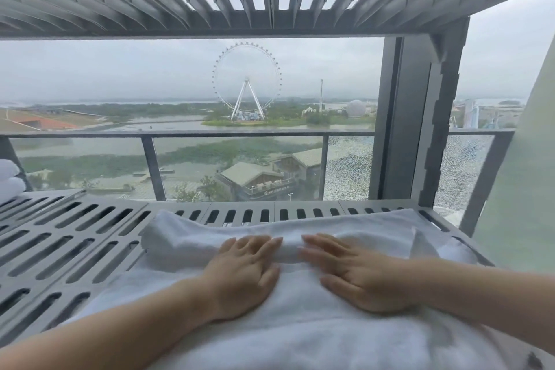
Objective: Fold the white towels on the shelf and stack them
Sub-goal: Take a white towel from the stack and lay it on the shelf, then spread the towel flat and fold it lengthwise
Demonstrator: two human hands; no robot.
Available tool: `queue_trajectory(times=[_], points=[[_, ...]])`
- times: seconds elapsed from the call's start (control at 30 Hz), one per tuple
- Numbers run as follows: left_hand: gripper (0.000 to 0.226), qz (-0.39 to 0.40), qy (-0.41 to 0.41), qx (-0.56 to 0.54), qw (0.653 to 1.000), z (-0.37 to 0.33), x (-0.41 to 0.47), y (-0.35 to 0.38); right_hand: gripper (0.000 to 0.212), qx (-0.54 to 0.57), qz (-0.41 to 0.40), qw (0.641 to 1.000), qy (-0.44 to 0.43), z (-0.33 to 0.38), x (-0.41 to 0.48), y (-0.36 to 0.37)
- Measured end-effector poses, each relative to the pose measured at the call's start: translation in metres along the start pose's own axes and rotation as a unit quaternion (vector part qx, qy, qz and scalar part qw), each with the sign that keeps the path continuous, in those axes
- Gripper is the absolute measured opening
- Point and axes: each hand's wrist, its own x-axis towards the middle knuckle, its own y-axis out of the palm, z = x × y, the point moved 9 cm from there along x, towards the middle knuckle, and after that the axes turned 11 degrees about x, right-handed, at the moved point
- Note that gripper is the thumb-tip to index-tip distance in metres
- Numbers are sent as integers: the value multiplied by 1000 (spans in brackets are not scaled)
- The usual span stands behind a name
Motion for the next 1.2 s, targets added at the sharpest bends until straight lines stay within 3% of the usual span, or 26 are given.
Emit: queue_trajectory(times=[0.17,0.3,0.37,0.47,0.57,0.73,0.9,1.0,1.2], points=[[61,100,-6,51,994,3,6,3,45,-39,-2,998,-43,9,11,-18],[63,98,-35,3,995,17,29,-6,25,39,-160,986,-10,-4,31,-66],[64,84,-65,-12,994,31,39,-9,26,76,-199,977,9,-19,41,-76],[62,85,-88,4,992,46,50,-6,35,100,-160,980,67,-43,60,-63],[57,93,-77,19,993,40,56,9,36,42,-87,992,77,-53,81,-35],[50,12,-53,15,998,26,70,-1,49,78,-73,988,112,-83,83,-34],[55,106,-5,-32,994,18,72,28,46,67,-138,987,49,-59,80,-46],[60,118,-7,-18,993,30,81,32,50,45,-75,996,18,-40,79,-27],[61,138,-27,-14,990,45,92,32,60,34,47,993,102,-62,58,-24]])
